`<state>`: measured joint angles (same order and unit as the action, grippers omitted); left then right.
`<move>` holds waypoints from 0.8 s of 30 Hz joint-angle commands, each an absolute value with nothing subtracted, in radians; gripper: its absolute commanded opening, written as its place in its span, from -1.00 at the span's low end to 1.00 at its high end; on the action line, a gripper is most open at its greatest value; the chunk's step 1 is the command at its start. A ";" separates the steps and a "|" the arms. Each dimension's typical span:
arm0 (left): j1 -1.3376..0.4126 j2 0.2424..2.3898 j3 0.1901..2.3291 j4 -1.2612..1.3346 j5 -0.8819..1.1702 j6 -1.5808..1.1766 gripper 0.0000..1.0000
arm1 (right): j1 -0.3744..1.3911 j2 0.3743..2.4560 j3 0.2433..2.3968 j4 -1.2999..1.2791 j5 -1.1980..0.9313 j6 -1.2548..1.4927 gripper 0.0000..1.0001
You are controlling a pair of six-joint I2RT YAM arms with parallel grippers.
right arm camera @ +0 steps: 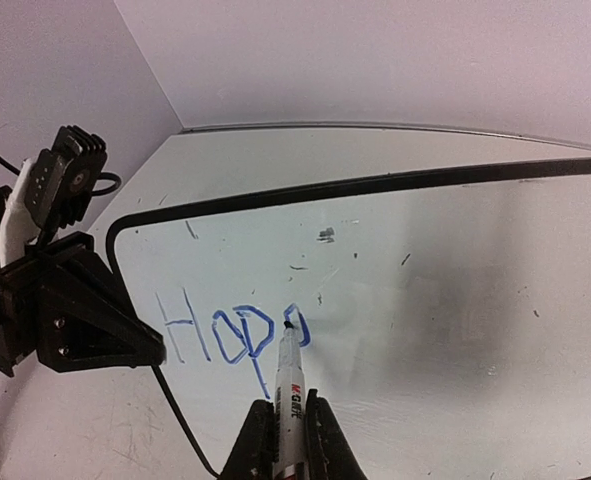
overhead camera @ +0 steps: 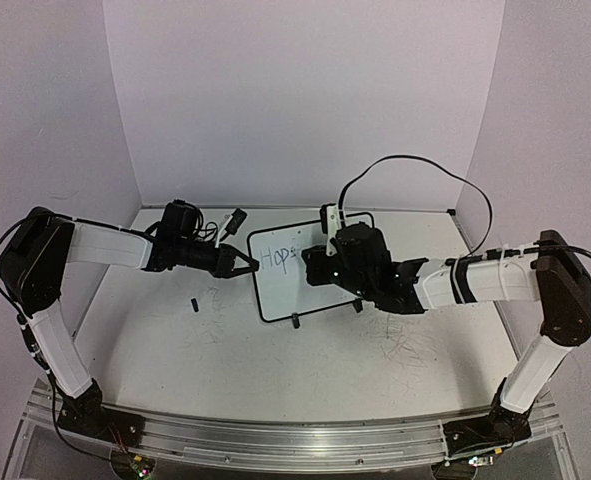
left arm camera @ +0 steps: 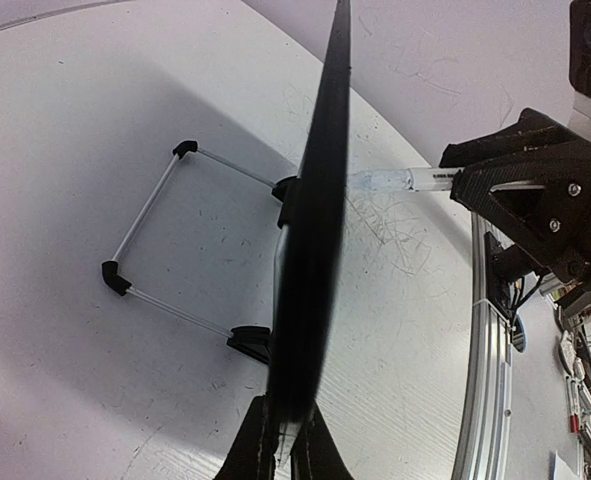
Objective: Write a sentence on the whiteboard
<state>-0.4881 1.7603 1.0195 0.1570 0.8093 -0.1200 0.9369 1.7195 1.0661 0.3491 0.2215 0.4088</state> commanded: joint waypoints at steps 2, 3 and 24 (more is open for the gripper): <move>-0.480 1.714 1.033 0.125 0.792 -0.114 -1.00 | 0.942 1.736 1.059 0.338 0.218 0.425 -1.00; -0.480 1.714 1.034 0.125 0.792 -0.114 -1.00 | 0.942 1.738 1.060 0.337 0.216 0.426 -1.00; -0.480 1.715 1.033 0.123 0.791 -0.112 -1.00 | 0.942 1.732 1.026 0.308 0.226 0.451 -1.00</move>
<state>-0.4881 1.7603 1.0195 0.1563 0.8070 -0.1200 0.9438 1.7267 1.0463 0.3343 0.2076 0.4373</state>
